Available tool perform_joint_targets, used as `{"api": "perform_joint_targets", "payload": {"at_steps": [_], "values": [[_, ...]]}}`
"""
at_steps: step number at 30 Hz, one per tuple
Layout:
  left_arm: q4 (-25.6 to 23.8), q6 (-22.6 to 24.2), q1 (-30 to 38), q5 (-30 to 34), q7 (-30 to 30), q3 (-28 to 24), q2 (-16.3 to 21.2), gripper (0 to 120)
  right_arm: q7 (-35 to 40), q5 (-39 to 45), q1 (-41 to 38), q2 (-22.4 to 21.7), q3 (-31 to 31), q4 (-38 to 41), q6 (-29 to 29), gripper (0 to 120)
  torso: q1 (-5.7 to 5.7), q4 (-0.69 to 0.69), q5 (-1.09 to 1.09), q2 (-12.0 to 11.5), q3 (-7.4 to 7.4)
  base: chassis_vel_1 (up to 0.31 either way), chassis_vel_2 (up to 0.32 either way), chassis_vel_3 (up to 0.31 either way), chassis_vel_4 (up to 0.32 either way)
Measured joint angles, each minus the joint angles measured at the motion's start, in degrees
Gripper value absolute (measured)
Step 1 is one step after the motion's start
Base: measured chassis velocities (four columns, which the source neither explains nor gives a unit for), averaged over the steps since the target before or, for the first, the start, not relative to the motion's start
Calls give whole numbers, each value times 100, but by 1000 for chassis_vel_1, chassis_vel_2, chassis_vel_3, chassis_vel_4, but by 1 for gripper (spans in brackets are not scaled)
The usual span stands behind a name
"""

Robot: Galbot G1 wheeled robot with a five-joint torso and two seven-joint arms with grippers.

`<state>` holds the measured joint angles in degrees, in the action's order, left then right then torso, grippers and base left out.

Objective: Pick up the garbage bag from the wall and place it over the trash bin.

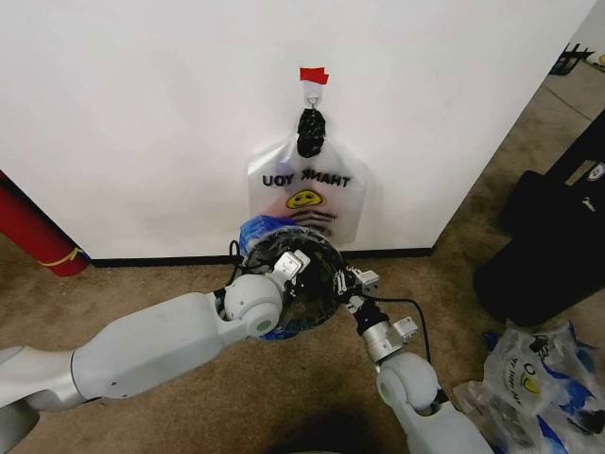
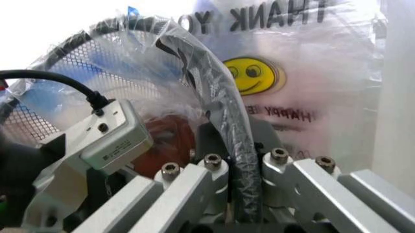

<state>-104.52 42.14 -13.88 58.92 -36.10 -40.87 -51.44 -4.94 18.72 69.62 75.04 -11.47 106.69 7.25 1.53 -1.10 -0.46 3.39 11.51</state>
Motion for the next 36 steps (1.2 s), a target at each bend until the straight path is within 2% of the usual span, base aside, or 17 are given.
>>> {"api": "perform_joint_targets", "payload": {"at_steps": [11,15,19,24,25,31,32,36], "values": [[670,0,-109,-658,280,19,-366,0,12,137,-29,-99,30,160,-146,1,0,-1,0,0,0,0,0,0,0],[730,0,-319,-1106,401,212,-364,0,15,263,-31,-83,83,196,-145,1,0,-1,0,0,0,0,0,0,0],[490,0,-616,-1358,442,576,-346,0,9,342,-25,-104,84,190,-87,1,0,1,-1,0,0,0,0,0,0],[-395,0,-1256,-1749,528,1218,-164,0,42,518,-91,-117,9,-45,75,1,0,-1,0,0,0,0,0,0,0],[-395,0,-1256,-1749,528,1218,-164,0,42,518,-91,-117,9,-45,75,1,0,-1,0,0,0,0,0,0,0],[-1430,0,-1997,-1768,552,1843,179,0,238,1059,-214,-5,-37,-313,161,1,0,-1,-1,0,0,0,0,0,0],[-1430,0,-1997,-1768,552,1843,179,0,238,1059,-214,-5,-37,-313,161,1,0,-1,-1,0,0,0,0,0,0],[-2510,0,-2774,-1286,558,2856,376,0,286,1506,-264,27,-56,-481,41,1,0,0,-1,0,0,0,0,0,0]]}}
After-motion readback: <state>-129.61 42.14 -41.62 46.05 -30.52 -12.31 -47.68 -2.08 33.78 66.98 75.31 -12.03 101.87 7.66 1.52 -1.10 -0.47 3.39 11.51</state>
